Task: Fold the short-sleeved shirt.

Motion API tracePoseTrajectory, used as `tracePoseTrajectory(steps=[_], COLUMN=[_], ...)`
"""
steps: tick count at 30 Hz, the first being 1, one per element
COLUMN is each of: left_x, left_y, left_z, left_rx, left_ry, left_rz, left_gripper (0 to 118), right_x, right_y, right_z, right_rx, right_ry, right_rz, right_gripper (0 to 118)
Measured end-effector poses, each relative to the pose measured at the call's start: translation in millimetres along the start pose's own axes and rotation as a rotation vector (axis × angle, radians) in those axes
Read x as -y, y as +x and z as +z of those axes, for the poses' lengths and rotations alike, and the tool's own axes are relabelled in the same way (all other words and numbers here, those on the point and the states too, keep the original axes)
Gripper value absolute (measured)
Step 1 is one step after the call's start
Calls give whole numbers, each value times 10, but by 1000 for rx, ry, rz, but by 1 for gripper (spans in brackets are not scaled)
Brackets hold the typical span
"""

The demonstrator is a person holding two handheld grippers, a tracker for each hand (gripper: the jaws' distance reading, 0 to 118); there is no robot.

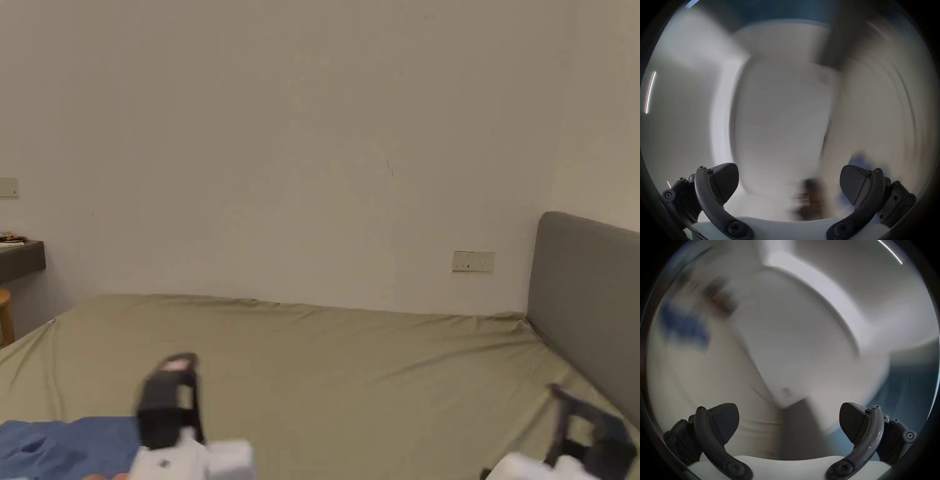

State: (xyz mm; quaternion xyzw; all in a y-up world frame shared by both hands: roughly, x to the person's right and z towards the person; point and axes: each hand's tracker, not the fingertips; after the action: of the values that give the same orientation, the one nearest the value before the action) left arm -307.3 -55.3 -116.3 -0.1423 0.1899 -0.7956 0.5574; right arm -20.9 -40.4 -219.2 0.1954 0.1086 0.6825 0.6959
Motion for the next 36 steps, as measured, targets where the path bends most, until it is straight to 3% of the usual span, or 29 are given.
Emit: tracePoseTrajectory(steps=[1, 2, 3, 4, 5, 6, 8, 9, 10, 11, 13, 15, 17, 21, 28, 36], left_x=[16, -2, 4, 64, 134, 218, 524, 646, 717, 819, 807, 718, 716, 659, 634, 646], left_y=[190, 241, 251, 153, 41, -86, -437, -479, -504, -311, -393, -461, -485, -506, -535, -559], left_z=[-39, -65, -54, -70, -91, -95, 86, 150, 220, 108, 181, 214, 202, 198, 231, 236], left_rx=[52, 112, 204, 282, 321, 301, 272, 252, 197, 141, 3, -7, 35, 55, 76, 60], left_ry=[22, 31, 86, 87, 19, -107, -71, -15, -12, -58, -90, -59, -2, -5, -12, -1], left_rz=[-198, -186, 134, 464, 740, 1029, 1748, 2023, 2184, 2229, 2106, 1957, 1905, 1874, 1878, 1874], left_gripper=[118, 118, 118, 118, 118, 118, 118, 118, 118, 118, 118, 118, 118, 118, 118, 118], right_x=[53, 49, 31, 42, 131, 239, 559, 638, 682, 682, 586, 533, 466, 452, 443, 479], right_y=[-260, -332, -422, -311, -35, 128, 345, 347, 339, 365, 453, 498, 487, 495, 483, 489], right_z=[-65, -25, -43, -52, -52, -47, 11, 55, 115, 193, 259, 264, 234, 196, 179, 139], right_rx=[-54, -54, -44, -140, -205, -201, -218, -171, -118, -53, 23, 48, 9, -31, -54, -91], right_ry=[29, 3, -12, 25, 7, -24, -24, -54, -19, 27, -6, -13, 16, 8, -24, -17], right_rz=[342, 466, 420, -78, -523, -927, -1699, -1873, -1983, -1981, -1792, -1675, -1609, -1641, -1616, -1644], right_gripper=[118, 118, 118, 118, 118, 118, 118, 118, 118, 118, 118, 118, 118, 118, 118, 118])
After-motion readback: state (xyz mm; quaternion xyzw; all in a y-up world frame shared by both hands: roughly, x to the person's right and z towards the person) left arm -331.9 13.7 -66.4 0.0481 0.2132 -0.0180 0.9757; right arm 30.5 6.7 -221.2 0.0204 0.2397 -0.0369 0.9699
